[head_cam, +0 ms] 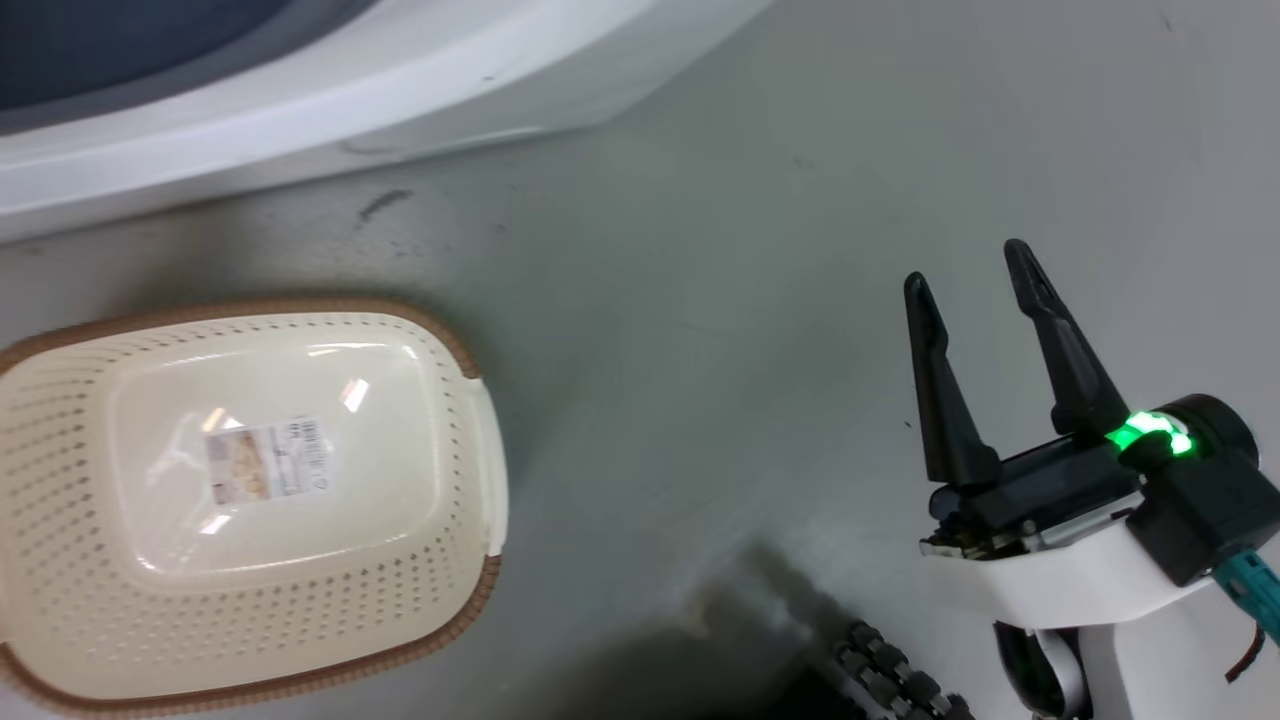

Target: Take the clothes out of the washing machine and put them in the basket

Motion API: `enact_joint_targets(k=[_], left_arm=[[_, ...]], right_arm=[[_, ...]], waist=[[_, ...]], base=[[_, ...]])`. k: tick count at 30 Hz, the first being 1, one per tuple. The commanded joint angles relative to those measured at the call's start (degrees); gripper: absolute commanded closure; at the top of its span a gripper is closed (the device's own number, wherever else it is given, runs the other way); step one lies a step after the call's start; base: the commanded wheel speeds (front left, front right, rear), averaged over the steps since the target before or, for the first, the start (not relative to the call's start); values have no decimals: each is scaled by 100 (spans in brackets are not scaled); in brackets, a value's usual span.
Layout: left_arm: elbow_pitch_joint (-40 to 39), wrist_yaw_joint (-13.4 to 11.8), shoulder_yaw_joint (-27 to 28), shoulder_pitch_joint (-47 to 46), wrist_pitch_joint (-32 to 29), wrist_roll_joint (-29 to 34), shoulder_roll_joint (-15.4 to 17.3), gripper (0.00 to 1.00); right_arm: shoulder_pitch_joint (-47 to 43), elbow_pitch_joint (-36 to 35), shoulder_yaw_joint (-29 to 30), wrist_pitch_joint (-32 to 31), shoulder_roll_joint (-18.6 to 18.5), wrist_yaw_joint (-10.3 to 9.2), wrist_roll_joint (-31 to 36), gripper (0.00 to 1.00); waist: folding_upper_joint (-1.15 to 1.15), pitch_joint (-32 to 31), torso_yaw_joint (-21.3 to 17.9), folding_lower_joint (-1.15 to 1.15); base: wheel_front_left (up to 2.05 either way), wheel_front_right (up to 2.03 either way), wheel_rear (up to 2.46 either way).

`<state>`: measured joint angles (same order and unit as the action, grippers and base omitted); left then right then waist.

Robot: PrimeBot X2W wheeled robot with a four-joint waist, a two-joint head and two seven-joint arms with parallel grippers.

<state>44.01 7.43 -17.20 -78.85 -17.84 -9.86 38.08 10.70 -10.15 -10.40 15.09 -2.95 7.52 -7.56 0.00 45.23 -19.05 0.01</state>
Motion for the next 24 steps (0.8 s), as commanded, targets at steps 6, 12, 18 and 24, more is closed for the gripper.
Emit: enact_joint_targets(k=[6,12,18,24], left_arm=[[436,-9,-328,-760,-846,-253,263,0],[597,-8,-782,-1048,-1359,-436,521,0],[670,-7,-1065,-1063,-1637,-883,527,0],[515,-6,-1523,-1164,-1647,-1201,595,100]], right_arm=[[5,9,-245,12,10,-6,-74,0],[-4,-29,-351,12,11,-6,-189,0],[22,-21,-356,12,11,-6,-229,0],[113,-1,-349,12,11,-6,-231,0]], waist=[[0,411,-332,-1],[0,550,-485,-1],[0,651,-512,-1],[0,696,-471,-1]], base=[[0,0,0],[0,0,0],[0,0,0],[0,0,0]])
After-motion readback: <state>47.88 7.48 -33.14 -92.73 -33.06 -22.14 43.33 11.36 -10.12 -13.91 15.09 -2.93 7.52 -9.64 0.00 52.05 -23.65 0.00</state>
